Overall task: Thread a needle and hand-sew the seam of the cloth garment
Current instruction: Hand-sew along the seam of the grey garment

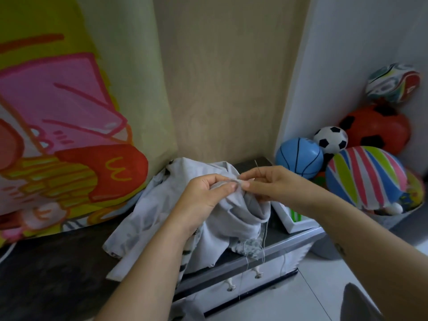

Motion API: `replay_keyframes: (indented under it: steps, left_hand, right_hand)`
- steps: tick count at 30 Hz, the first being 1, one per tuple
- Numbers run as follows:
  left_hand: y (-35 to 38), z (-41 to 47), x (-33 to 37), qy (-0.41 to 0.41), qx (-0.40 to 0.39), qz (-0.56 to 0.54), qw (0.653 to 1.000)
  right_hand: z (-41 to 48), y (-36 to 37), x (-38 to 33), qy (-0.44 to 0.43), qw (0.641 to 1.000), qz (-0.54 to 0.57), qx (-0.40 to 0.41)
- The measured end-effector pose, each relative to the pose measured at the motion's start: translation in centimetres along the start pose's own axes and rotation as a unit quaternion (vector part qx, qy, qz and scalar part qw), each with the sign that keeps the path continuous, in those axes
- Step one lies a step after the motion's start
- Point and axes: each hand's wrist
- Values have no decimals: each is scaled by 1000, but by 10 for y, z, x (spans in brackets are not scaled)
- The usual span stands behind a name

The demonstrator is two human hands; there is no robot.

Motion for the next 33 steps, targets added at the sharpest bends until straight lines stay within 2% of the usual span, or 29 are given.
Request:
replay_keyframes:
  steps: [4, 8, 12, 17, 19, 22, 24, 27, 33]
  left_hand:
    - [6, 10, -14, -13, 4, 6, 1000]
    - [12, 15, -25, -34, 0, -40, 999]
    - [20, 23, -38, -48, 27, -32, 998]
    - [31, 29, -48, -86, 67, -8, 994]
    - [34, 30, -47, -86, 73, -16, 993]
    - [37, 31, -46, -79, 92, -16, 992]
    - [38, 32, -47, -75, 105, -19, 992]
    - [41, 32, -46, -60, 109, -31, 992]
    - [44, 27, -45, -58, 98, -20, 993]
  right_hand:
    - [6, 4, 21, -4, 998, -15, 59]
    - [10, 2, 36, 11, 997, 11, 81]
    - [13, 1, 50, 45, 993, 35, 103]
    - [11, 3, 67, 66, 989, 1, 136]
    - [8, 0, 64, 57, 983, 7, 175]
    - [0, -6, 52, 3, 974, -71, 214]
    - [-6, -5, 45, -12, 975, -135, 178]
    - [-13, 6, 41, 27, 975, -197, 101]
    - [-19, 14, 33, 55, 962, -254, 82]
Point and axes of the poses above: each hand's wrist, its own z-axis towards the middle knuckle, its own y-axis out of the palm, x = y × z, and after that the axes turned 9 degrees about -y, right-handed
